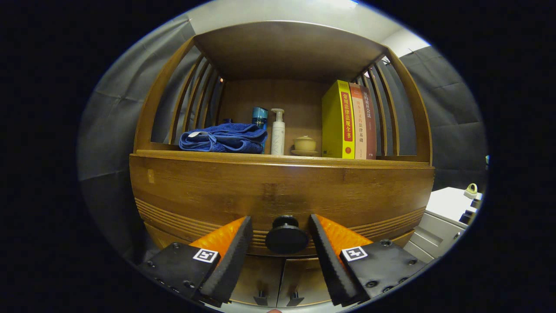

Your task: Pull open the drawer, take out the items inside it, and place them on the countertop above the cabinet.

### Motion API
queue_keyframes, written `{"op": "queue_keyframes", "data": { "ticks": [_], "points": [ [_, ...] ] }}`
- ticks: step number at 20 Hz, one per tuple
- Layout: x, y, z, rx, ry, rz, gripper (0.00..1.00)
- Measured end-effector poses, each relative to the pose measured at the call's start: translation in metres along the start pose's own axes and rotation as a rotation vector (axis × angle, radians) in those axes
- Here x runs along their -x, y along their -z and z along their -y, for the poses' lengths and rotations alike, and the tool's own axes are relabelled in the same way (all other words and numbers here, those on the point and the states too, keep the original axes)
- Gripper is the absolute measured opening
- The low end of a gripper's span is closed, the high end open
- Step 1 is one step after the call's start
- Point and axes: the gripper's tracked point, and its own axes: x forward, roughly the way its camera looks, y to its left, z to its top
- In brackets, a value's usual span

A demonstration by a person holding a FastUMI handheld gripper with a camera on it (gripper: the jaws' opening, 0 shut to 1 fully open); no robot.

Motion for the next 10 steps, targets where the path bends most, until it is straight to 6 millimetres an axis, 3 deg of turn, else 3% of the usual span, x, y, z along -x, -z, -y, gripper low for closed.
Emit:
{"op": "queue_keyframes", "data": {
  "ticks": [7,10],
  "points": [
    [0.0,0.0021,0.0073,0.018,-0.01,-0.035,0.43],
    [0.0018,0.0032,0.0062,0.012,-0.018,-0.054,0.44]
  ]
}}
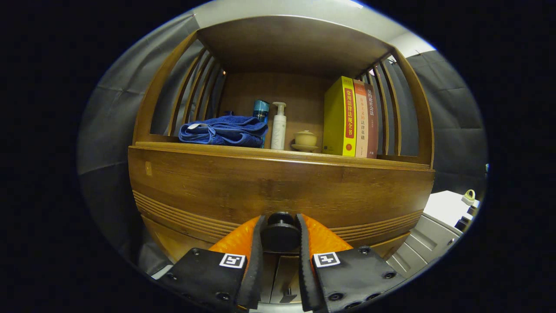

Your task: Pull open the drawer, take out the items inside it, and place them on the countertop above the cabinet.

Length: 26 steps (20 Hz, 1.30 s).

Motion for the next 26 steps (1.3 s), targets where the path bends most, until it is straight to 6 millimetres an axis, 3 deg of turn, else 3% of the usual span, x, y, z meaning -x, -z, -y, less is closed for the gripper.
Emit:
{"op": "queue_keyframes", "data": {
  "ticks": [5,20,26],
  "points": [
    [0.014,0.003,0.001,0.001,0.017,-0.015,0.44],
    [0.097,0.013,0.001,-0.036,0.046,-0.128,0.43],
    [0.12,0.016,0.001,-0.033,0.061,-0.154,0.43]
  ]
}}
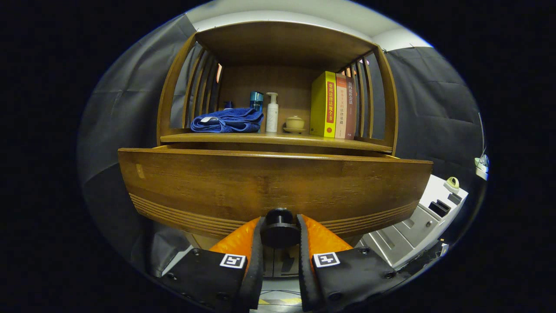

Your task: Pull open the drawer, take out the items inside it, and place them on the countertop above the cabinet.

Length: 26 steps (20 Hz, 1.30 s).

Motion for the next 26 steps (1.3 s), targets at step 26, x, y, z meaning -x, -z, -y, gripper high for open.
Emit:
{"op": "queue_keyframes", "data": {
  "ticks": [26],
  "points": [
    [0.033,0.017,-0.001,-0.014,0.01,0.023,0.52]
  ]
}}
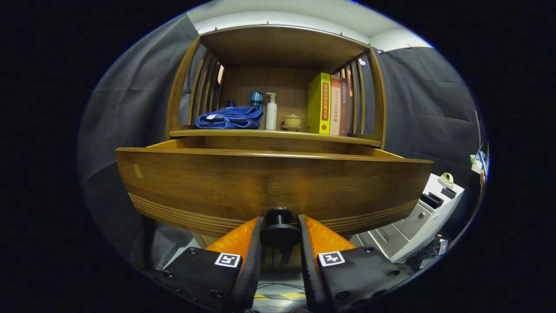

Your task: Pull open the drawer, take out the items inside it, and place them on the countertop above the cabinet.

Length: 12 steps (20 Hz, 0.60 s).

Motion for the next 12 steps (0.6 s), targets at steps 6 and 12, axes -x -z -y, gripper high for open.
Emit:
{"op": "queue_keyframes", "data": {
  "ticks": [6,12],
  "points": [
    [-0.001,0.003,0.007,-0.015,0.014,-0.002,0.82],
    [0.02,0.0,0.008,-0.011,0.027,0.024,0.99]
  ]
}}
